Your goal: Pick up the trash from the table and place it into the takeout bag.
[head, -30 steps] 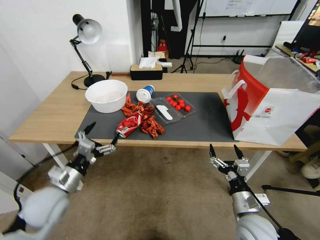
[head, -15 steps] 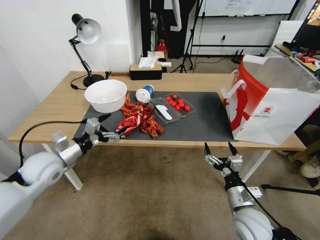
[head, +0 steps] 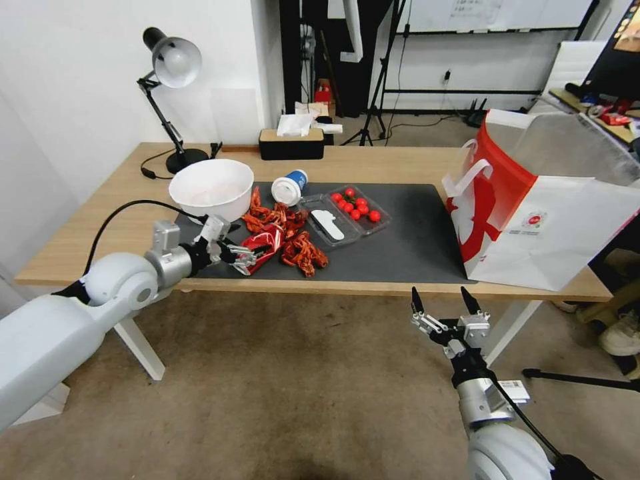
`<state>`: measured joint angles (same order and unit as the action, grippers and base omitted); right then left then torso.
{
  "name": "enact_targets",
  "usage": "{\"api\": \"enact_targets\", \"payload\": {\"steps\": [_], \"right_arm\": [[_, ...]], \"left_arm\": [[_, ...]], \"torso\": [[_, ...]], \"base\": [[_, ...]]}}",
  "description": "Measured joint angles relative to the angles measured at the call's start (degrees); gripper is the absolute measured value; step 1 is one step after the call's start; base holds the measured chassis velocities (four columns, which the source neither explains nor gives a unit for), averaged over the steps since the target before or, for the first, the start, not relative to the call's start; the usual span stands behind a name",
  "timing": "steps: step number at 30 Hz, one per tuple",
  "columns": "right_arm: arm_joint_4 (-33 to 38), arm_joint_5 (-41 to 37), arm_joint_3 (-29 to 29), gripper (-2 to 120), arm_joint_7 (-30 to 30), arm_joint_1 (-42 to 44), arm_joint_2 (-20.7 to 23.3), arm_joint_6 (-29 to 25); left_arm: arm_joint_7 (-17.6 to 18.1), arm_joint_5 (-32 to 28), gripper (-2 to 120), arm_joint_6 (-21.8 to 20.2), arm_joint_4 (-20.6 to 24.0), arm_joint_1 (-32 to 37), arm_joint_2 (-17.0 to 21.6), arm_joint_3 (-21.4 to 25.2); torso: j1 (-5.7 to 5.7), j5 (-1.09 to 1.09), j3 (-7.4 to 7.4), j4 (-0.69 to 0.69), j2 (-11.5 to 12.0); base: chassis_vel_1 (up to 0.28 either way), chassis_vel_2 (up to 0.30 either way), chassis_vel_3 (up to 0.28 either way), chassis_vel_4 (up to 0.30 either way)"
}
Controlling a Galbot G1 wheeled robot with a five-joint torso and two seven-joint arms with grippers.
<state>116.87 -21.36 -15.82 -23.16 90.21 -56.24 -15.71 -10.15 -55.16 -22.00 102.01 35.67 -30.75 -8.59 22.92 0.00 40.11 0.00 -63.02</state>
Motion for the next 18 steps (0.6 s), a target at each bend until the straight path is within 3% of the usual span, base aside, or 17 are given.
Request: {"api": "enact_targets", "payload": {"steps": [5, 12, 18], "right_arm": [[0.0, 0.1, -0.1, 100, -0.2, 0.1, -0.1, 0.0], [-0.3, 0.1, -0.6, 100, -0.9, 0.0, 0.2, 0.3], [-0.3, 0.0, -0.6, 100, -1.2, -0.2, 0.2, 0.6]], "left_arm": [[1.9, -0.3, 100, -3.0, -0.6, -2.5, -0.3, -1.6], [4.7, -5.9, 100, -7.6, 0.6, -3.8, -0.6, -1.1], [6.1, -6.3, 100, -8.5, 1.3, -2.6, -1.1, -1.2]], "torso": [[0.00, 0.00, 0.00, 0.00, 0.0], [0.00, 0.00, 0.00, 0.00, 0.0], [0.00, 0.00, 0.00, 0.00, 0.0]], "base": [[0.000, 0.000, 0.000, 0.000], [0.000, 0.000, 0.000, 0.000], [0.000, 0.000, 0.000, 0.000]]}}
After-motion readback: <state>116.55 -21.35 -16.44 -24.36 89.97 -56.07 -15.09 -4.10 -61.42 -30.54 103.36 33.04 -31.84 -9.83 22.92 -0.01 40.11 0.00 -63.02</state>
